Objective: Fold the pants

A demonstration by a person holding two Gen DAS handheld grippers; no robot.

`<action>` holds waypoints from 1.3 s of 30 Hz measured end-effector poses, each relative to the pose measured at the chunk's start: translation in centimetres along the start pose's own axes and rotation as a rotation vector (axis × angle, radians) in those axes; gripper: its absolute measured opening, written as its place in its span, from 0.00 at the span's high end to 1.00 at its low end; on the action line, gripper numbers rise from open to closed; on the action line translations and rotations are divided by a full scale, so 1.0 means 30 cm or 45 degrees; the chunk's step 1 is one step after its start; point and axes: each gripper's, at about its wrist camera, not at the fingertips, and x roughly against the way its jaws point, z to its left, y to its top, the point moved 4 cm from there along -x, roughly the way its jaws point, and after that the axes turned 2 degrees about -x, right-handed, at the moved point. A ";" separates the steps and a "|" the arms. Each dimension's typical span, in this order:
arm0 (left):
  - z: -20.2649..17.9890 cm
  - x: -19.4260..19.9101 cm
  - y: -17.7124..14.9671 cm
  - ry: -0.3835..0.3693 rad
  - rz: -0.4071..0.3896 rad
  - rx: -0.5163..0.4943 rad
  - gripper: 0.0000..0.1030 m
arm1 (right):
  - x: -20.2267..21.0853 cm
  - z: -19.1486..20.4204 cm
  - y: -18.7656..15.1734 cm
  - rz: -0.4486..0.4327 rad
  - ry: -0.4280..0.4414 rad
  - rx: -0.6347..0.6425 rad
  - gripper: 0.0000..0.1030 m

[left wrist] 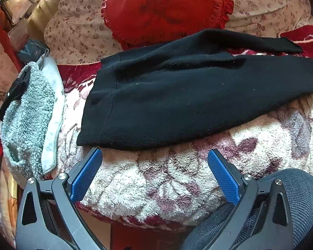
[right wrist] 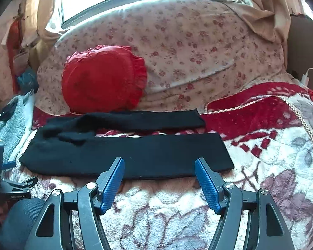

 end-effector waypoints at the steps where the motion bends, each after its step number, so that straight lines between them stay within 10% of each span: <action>1: 0.013 0.003 -0.001 -0.027 -0.011 0.015 0.02 | 0.002 -0.001 -0.001 -0.004 -0.006 0.001 0.34; 7: 0.216 0.062 0.007 -0.128 -0.230 0.243 0.02 | -0.025 -0.013 -0.029 0.028 -0.077 0.061 0.34; 15: 0.295 -0.083 -0.064 -0.210 -0.054 0.326 0.02 | -0.071 -0.031 -0.017 0.055 -0.154 -0.007 0.34; 39: 0.233 -0.085 0.010 -0.252 -0.090 0.242 0.02 | -0.099 0.148 -0.038 0.005 -0.233 0.172 0.34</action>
